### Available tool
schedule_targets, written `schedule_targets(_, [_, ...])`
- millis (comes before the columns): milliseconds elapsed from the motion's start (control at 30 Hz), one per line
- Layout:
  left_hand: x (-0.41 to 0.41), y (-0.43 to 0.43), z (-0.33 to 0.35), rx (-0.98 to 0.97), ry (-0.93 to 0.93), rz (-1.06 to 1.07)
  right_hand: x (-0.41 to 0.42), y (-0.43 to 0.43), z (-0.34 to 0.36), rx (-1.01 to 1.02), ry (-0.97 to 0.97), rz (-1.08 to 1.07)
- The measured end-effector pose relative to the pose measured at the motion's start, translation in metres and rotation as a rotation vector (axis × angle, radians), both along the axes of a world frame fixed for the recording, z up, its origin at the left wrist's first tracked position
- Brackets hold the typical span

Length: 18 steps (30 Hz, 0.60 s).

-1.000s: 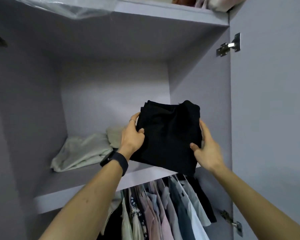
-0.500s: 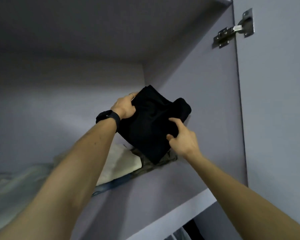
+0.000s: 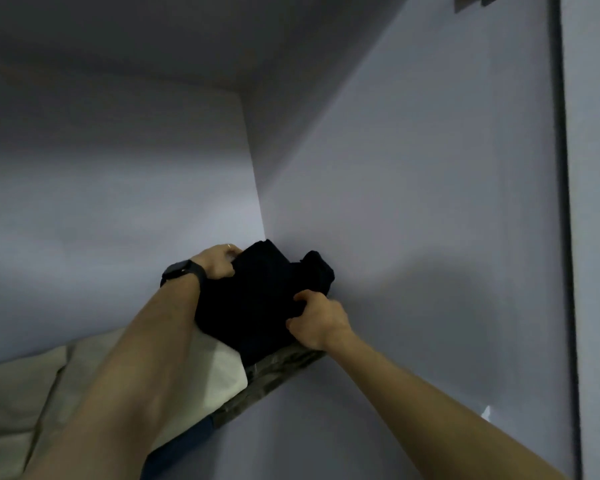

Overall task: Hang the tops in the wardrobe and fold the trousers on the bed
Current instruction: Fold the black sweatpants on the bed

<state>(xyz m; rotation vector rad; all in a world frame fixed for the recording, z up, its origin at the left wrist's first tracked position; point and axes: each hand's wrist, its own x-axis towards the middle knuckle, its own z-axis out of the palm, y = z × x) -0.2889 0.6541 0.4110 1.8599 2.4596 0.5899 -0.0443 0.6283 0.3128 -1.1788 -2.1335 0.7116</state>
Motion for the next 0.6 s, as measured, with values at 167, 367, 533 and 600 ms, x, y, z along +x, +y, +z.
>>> schedule_targets(167, [-0.017,0.026,-0.043,-0.075,0.000,0.036,-0.004,0.023,-0.024,-0.166,0.031,0.035])
schedule_targets(367, [0.015,-0.001,-0.028,-0.014,0.341,0.150,0.018,0.030,0.017,0.030,-0.388,0.122])
schedule_targets(533, [0.083,-0.026,-0.041,-0.010,0.306,0.199,0.005,0.040,0.047,0.530,-0.289,0.027])
schedule_targets(600, [0.111,-0.030,-0.055,-0.095,0.223,0.213,-0.011,0.047,0.046,0.609,-0.310,0.156])
